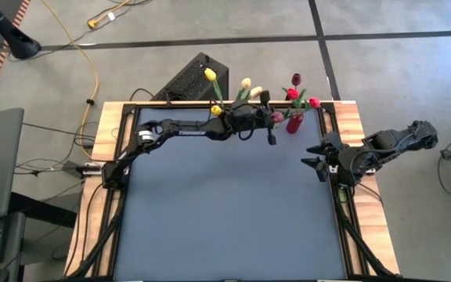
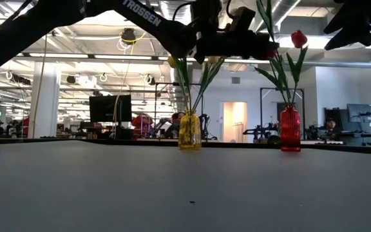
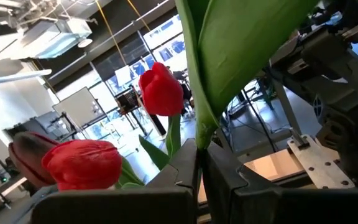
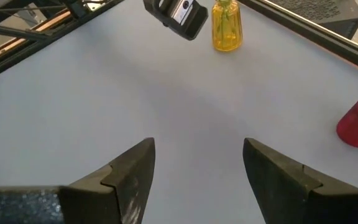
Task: Sort flowers into vase by color
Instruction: Put the dark red flower into the red vase
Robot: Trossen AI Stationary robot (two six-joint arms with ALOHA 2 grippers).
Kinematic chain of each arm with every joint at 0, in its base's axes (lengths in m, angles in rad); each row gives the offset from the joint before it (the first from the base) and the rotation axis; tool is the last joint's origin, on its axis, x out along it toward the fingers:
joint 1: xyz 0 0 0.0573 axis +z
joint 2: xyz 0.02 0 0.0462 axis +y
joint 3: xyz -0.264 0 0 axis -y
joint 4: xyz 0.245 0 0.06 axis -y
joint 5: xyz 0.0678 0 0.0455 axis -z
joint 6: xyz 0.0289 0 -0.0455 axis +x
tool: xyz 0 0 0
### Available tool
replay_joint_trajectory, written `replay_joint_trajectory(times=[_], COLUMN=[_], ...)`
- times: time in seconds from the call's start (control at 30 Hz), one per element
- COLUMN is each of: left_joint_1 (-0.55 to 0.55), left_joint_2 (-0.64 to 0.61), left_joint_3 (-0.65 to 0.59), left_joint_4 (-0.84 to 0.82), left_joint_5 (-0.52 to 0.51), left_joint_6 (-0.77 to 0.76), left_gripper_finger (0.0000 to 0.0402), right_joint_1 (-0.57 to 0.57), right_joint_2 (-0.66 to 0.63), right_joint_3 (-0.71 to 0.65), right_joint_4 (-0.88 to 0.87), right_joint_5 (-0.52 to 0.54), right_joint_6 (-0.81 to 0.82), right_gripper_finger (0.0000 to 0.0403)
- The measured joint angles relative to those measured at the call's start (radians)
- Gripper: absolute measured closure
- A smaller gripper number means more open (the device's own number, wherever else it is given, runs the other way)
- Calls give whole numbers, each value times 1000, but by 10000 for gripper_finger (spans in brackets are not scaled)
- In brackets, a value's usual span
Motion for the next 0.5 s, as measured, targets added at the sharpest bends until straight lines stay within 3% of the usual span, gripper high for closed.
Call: replay_joint_trajectory(times=[0.3,0.5], left_joint_1=[29,30], left_joint_2=[0,57], left_joint_3=[3,107], left_joint_4=[27,-111], left_joint_5=[0,-16], left_joint_6=[-52,-68], left_gripper_finger=[401,401], right_joint_1=[0,0], right_joint_2=[0,0], right_joint_3=[0,0], right_joint_4=[-1,3], right_joint_5=[2,2], right_joint_6=[-24,-24], right_gripper_finger=[133,133])
